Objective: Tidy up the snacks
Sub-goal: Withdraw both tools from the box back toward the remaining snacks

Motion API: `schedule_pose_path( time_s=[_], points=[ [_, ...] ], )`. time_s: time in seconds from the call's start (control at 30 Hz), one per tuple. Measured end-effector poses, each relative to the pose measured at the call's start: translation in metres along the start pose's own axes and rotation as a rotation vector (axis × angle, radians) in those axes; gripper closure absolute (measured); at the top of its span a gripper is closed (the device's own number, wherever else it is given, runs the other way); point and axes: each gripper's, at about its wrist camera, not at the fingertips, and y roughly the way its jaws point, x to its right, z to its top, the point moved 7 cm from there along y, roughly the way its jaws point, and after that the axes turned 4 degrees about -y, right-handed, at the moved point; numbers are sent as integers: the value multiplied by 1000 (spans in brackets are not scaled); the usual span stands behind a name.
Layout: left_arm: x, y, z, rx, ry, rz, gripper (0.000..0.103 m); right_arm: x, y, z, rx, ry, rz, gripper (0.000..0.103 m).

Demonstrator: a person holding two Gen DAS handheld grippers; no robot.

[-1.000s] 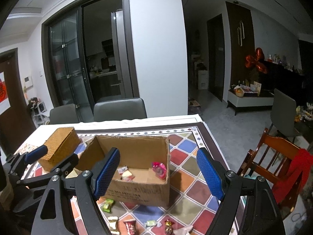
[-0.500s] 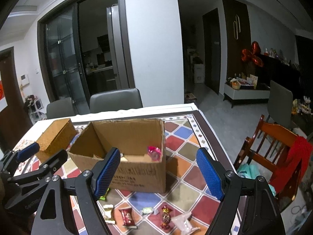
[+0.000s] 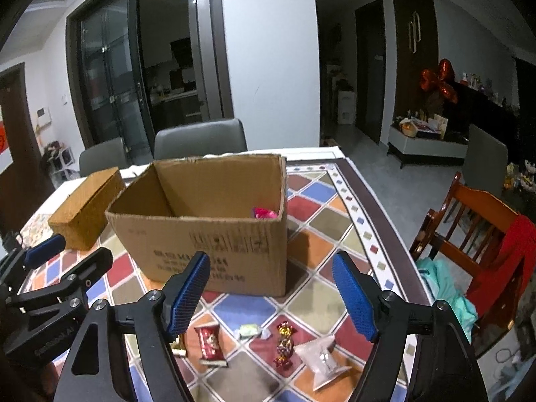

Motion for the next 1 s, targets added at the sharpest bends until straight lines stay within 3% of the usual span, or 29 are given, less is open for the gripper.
schedule_pose_path(
  time_s=[0.4,1.0],
  points=[
    [-7,22,-35,-79,-17,16,31,-15,21,-29,-81,-42,32,38],
    [-6,53,-75,-173,-17,25,35,-27,57,-72,-190,-73,63,42]
  ],
)
